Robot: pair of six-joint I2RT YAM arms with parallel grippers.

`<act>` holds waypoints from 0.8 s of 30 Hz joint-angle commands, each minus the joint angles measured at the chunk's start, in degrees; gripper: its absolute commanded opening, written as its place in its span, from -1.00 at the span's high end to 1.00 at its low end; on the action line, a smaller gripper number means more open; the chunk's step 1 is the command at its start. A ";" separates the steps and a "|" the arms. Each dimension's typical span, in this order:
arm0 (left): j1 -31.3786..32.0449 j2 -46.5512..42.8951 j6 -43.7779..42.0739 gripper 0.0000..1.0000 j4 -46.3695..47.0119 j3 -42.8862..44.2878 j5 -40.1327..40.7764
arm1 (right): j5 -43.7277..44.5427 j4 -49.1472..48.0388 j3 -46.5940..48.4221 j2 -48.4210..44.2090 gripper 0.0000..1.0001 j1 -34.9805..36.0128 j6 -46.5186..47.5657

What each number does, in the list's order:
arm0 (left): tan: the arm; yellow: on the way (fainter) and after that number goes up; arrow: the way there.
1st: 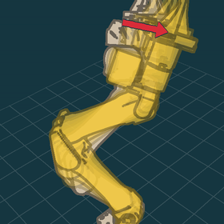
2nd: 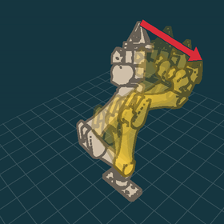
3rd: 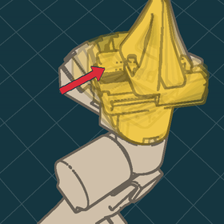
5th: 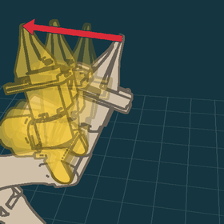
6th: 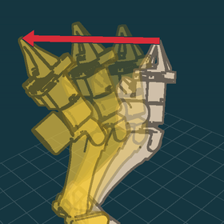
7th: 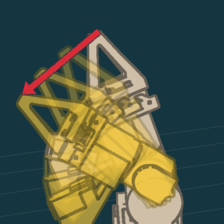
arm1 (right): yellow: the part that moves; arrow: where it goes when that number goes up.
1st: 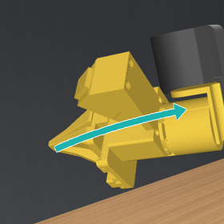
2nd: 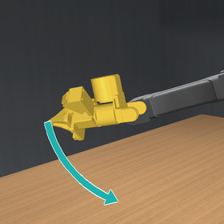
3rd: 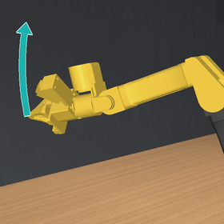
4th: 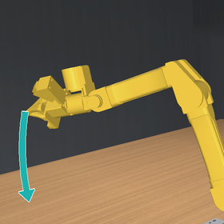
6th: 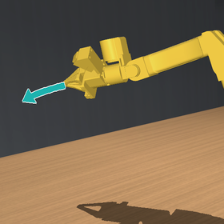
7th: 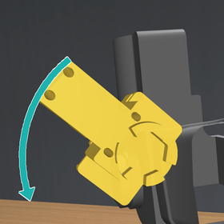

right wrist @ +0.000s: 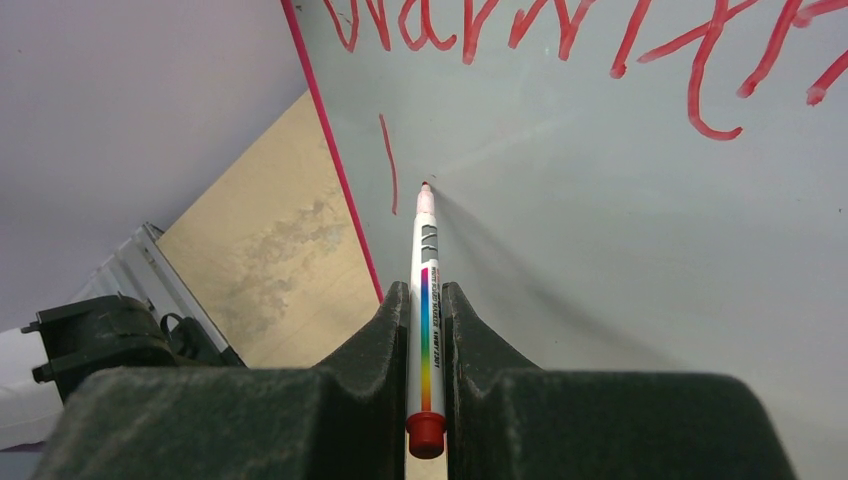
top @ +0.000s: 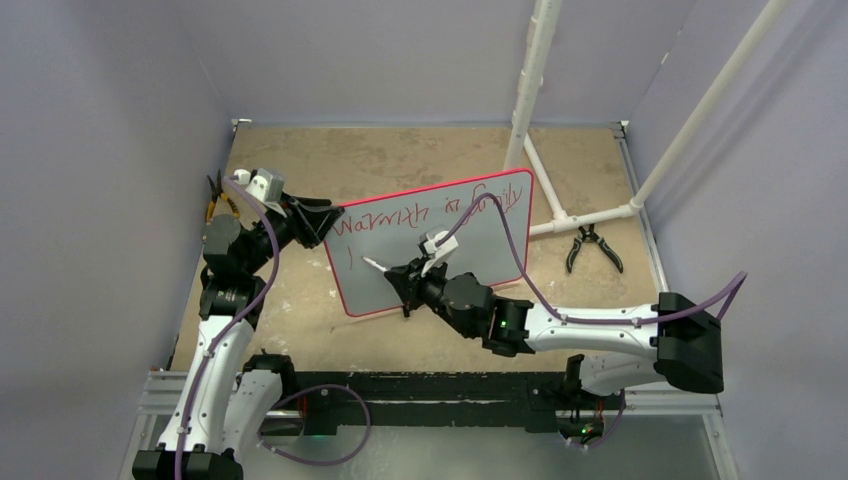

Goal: Write a sentence on the whiteboard

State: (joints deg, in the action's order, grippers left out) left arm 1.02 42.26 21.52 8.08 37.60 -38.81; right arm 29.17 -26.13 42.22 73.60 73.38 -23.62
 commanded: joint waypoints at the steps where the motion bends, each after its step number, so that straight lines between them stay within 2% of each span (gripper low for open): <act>1: -0.01 -0.25 0.54 0.28 1.26 -0.23 -1.45 | 2.00 -1.37 1.89 0.96 1.00 0.18 0.41; 10: 0.01 -0.34 0.47 0.28 1.27 -0.21 -1.45 | 1.80 -2.12 3.99 3.65 1.00 0.19 1.99; 24: 0.03 -0.45 0.54 0.28 1.24 -0.25 -1.45 | 4.43 4.70 0.86 1.24 1.00 0.18 -1.68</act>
State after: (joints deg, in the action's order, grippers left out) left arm 1.02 42.30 21.50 8.08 37.60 -38.76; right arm 29.17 -24.51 43.68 77.06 73.89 -24.38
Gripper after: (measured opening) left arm 0.360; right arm 0.125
